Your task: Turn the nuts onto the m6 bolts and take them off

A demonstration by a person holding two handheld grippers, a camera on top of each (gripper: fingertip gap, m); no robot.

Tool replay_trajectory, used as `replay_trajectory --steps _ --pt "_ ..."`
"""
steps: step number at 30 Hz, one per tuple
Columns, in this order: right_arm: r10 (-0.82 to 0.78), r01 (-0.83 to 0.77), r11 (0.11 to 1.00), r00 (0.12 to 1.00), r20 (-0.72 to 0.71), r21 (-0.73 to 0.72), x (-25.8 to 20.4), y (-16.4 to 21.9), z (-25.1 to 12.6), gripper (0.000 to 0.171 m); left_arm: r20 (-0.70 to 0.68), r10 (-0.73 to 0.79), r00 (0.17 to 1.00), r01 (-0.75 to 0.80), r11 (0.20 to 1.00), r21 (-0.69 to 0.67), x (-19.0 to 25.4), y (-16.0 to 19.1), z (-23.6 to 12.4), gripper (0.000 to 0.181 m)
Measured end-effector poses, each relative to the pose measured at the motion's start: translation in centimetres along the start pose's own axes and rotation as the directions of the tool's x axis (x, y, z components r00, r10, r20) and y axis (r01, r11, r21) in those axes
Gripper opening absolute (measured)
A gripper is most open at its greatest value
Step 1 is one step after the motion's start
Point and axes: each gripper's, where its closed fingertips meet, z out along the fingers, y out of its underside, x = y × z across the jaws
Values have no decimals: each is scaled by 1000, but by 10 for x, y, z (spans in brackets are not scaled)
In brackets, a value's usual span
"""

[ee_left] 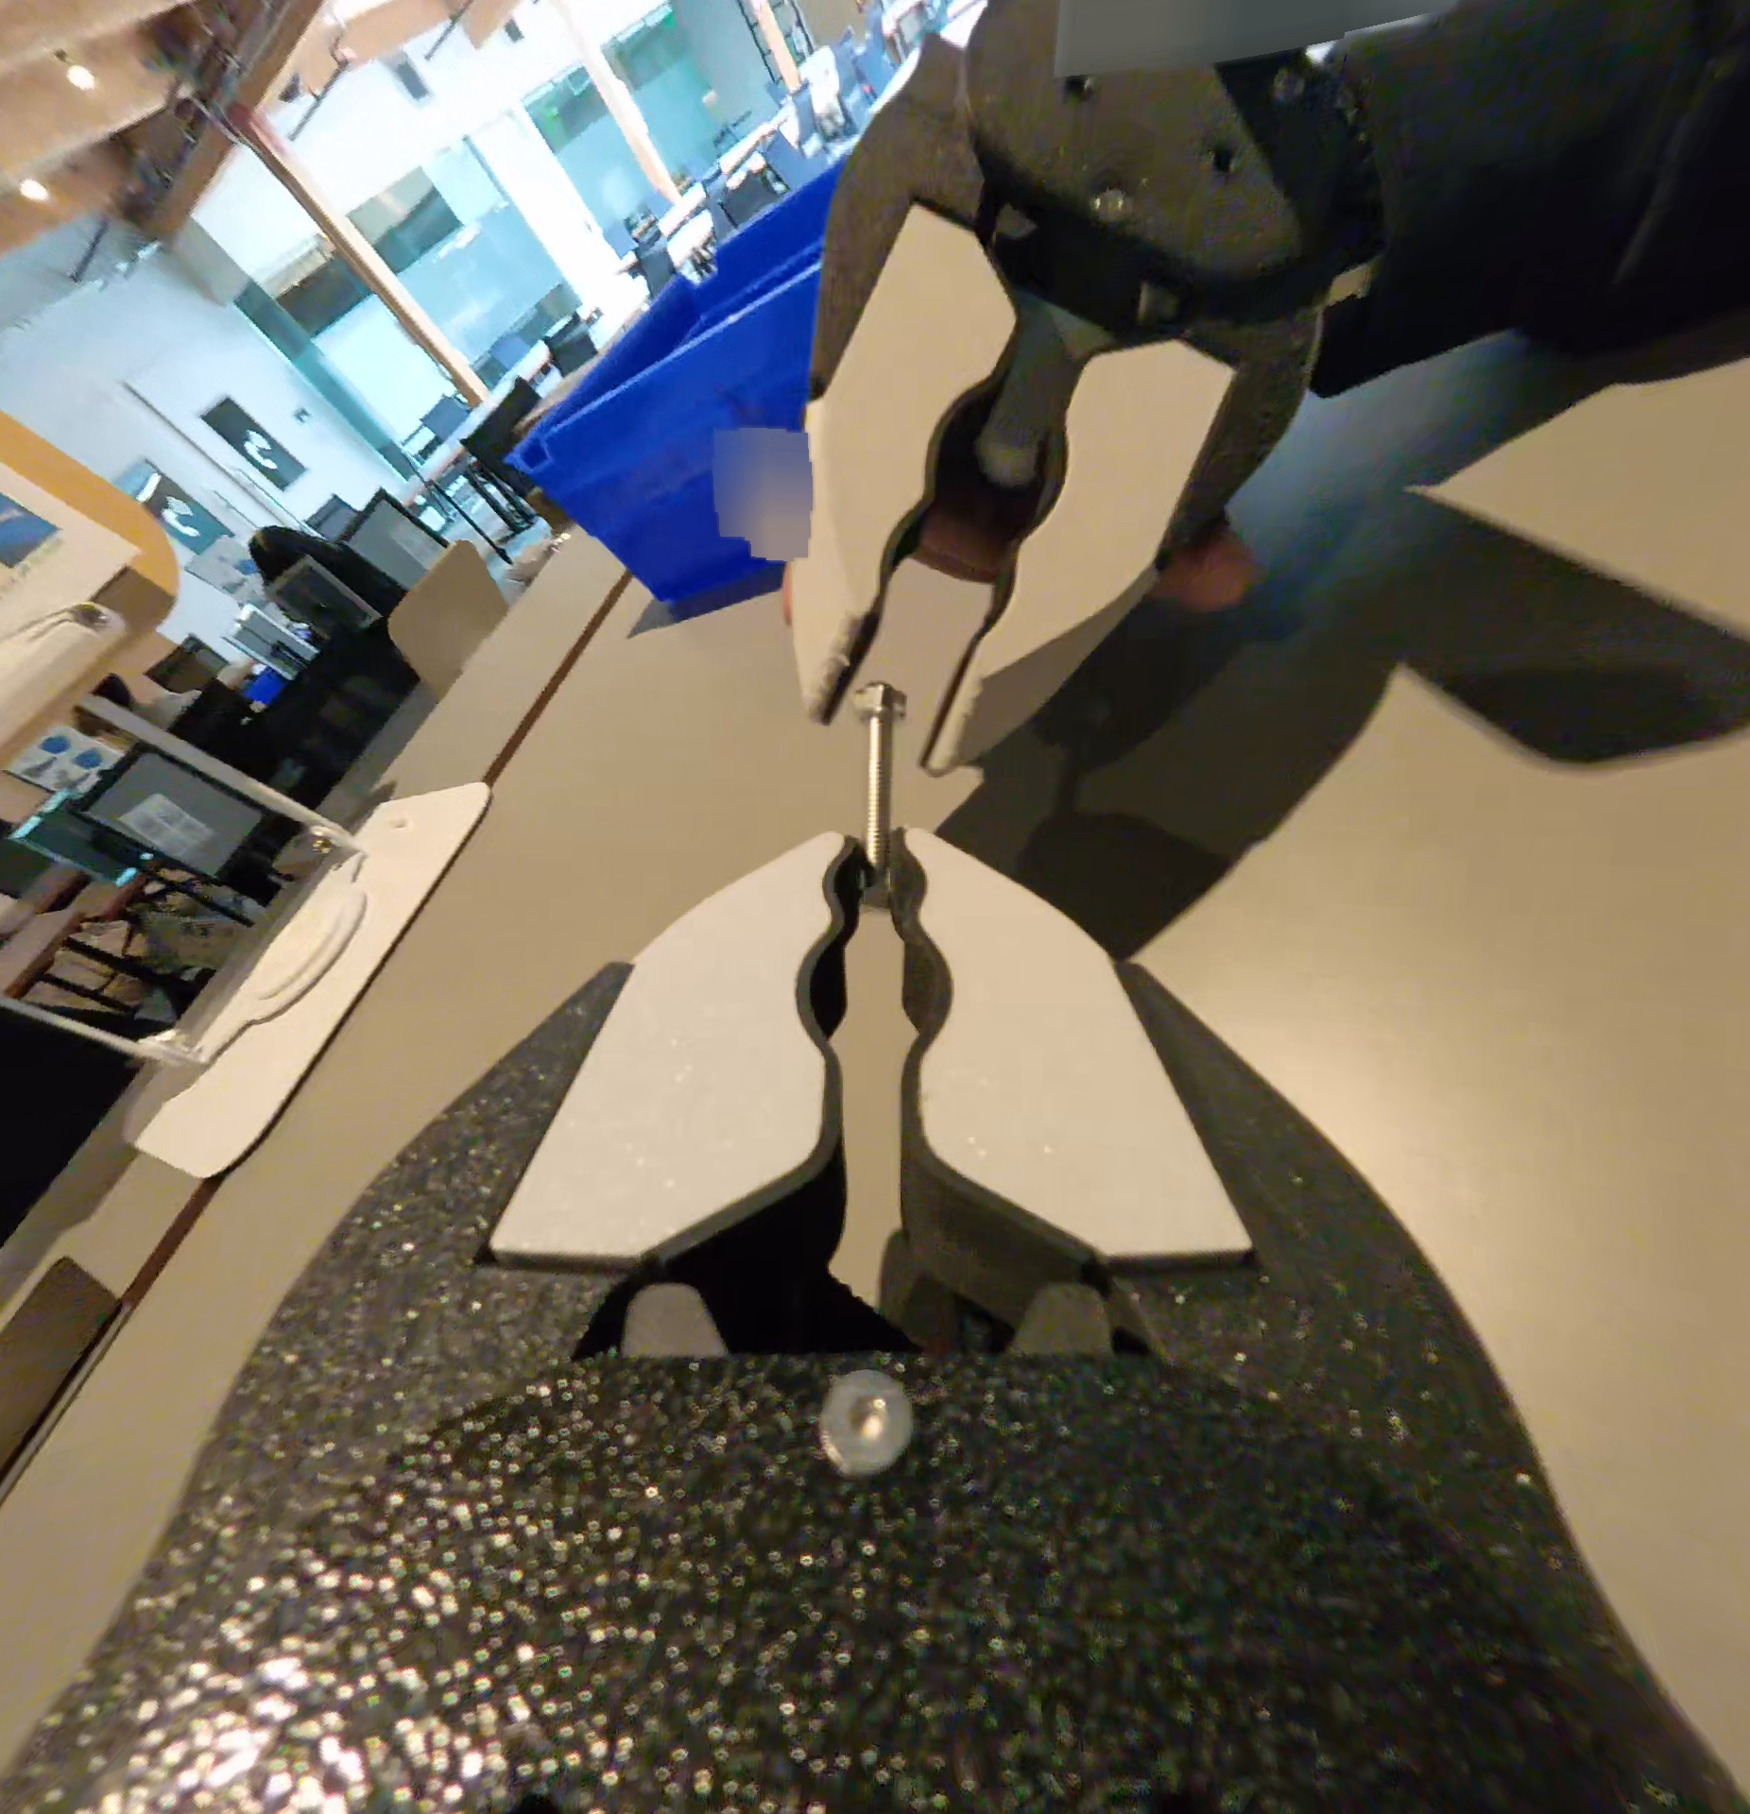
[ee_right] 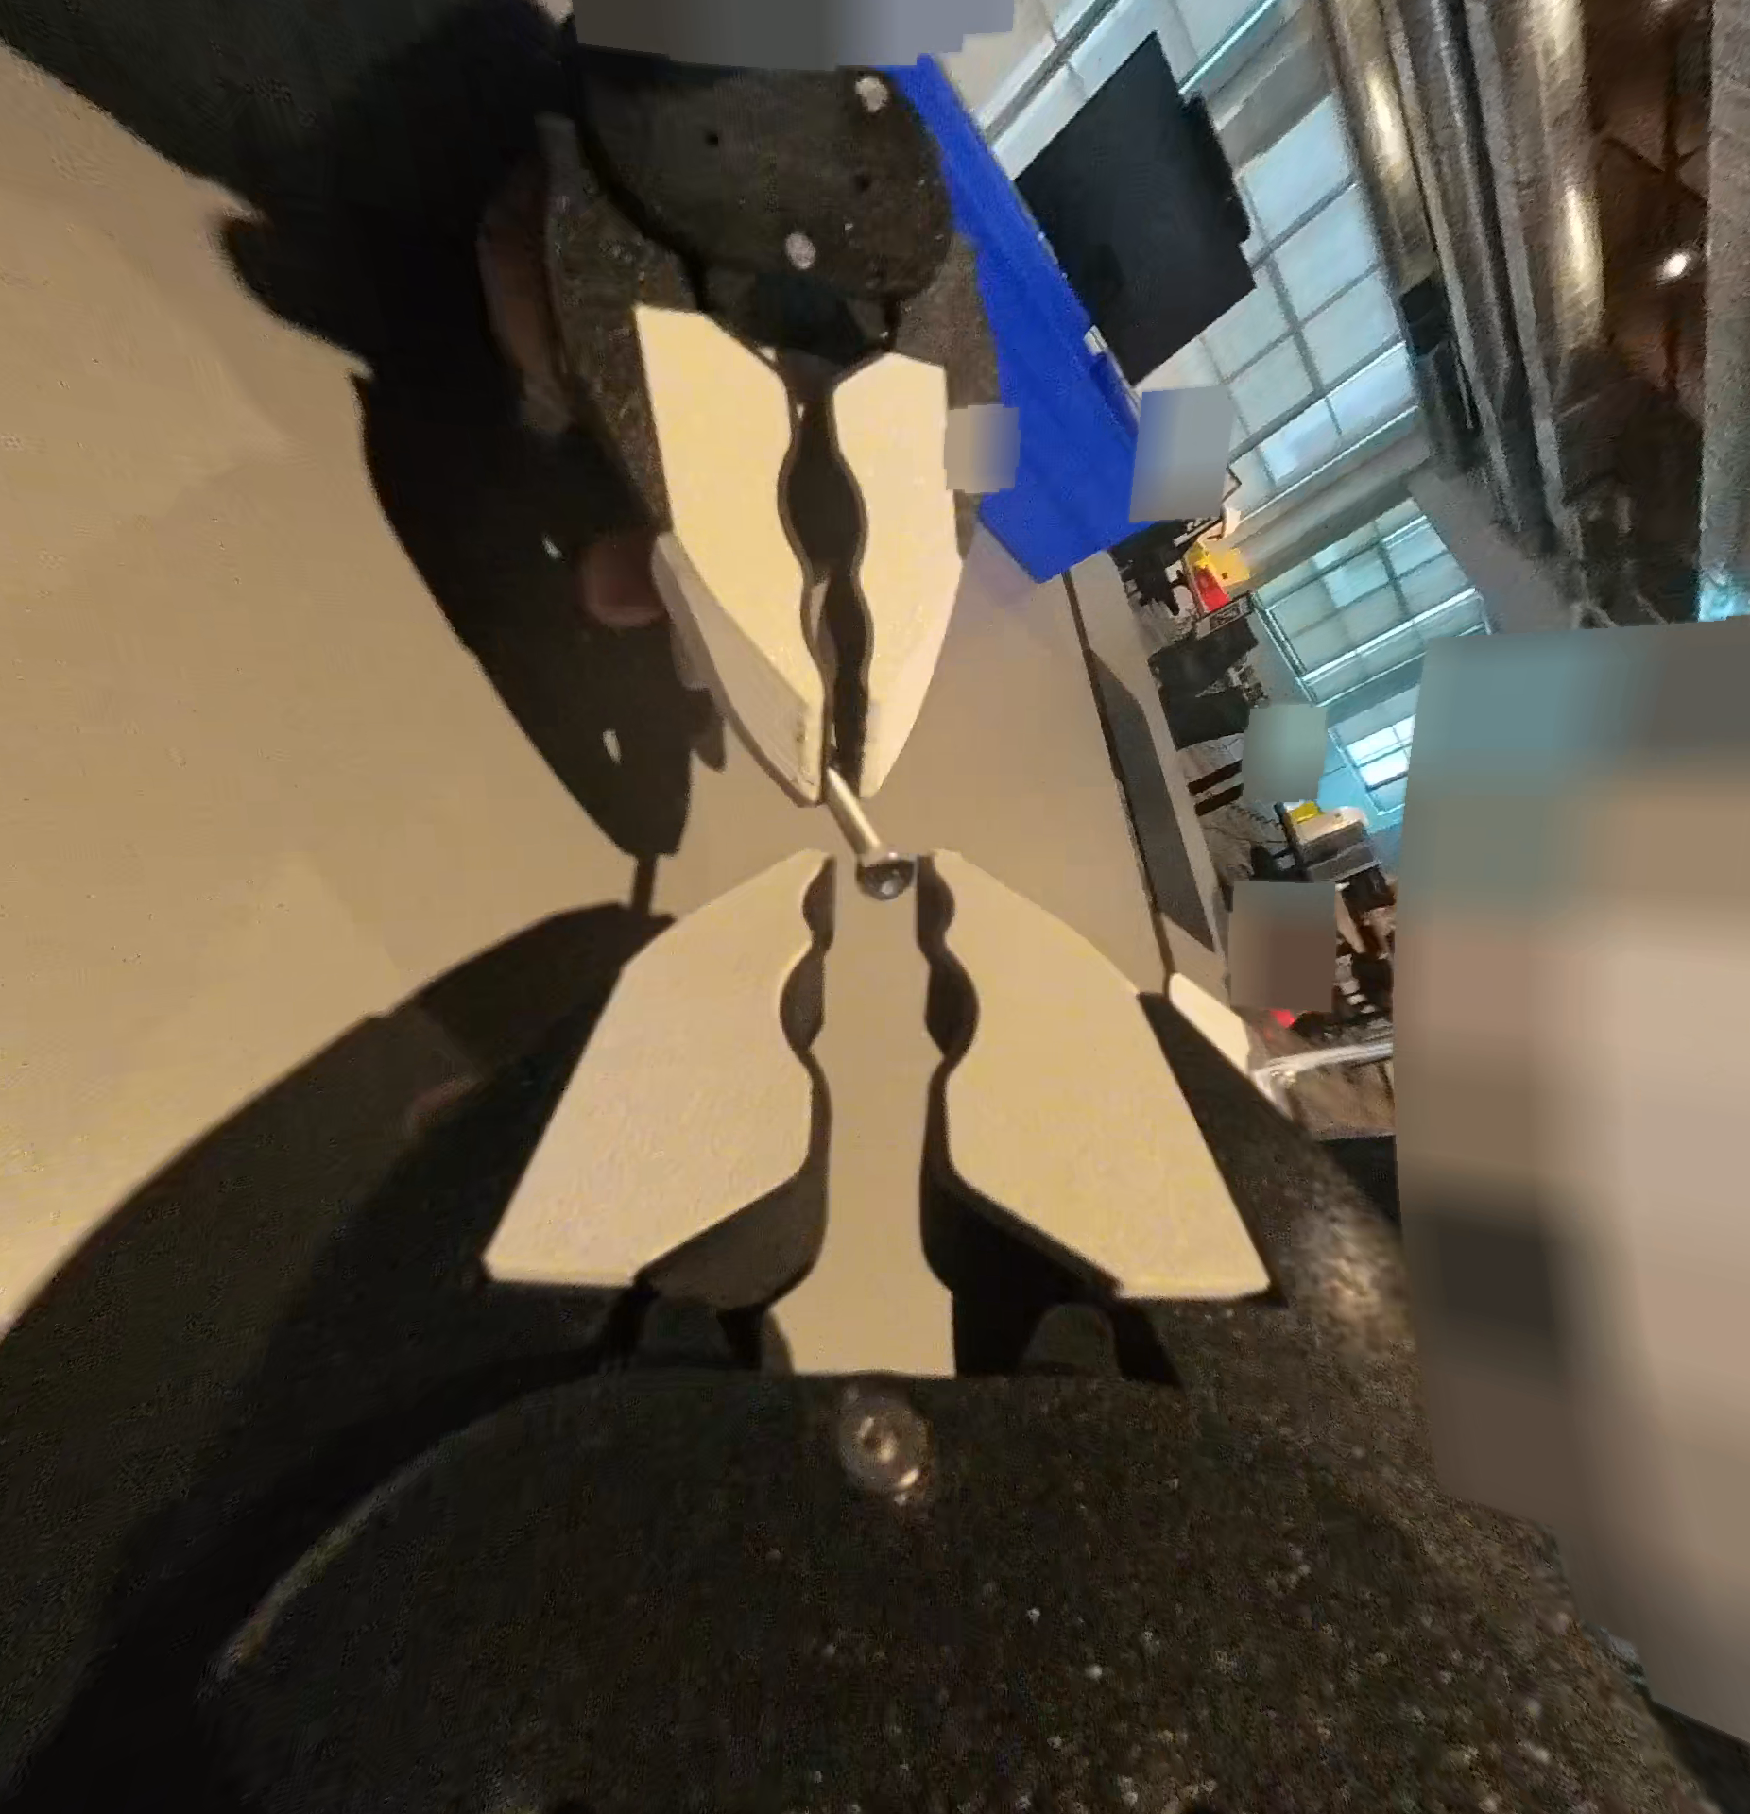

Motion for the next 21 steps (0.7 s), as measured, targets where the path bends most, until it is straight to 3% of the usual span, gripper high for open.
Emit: replay_trajectory --steps 3,8,11,17,21 --pt "208 -208 978 978 7 4 8 -1 1 35 69 50 996 -49 999 -14 -8 2 -2 5" --pt "612 -614 789 784 104 -20 14 1 5 38 179 185 966 -176 982 -69 -20 2 -6 5" --pt "708 -713 700 687 166 -35 11 -2 8 36 167 214 963 -204 976 -73 -17 1 -5 5" --pt "478 -462 877 868 136 -135 -8 10 12 11 65 160 985 -156 986 -63 -3 4 -2 5" --pt "102 -94 993 990 102 -74 -12 6 7 11 -74 20 997 -21 1000 -6 11 1 -4 5"
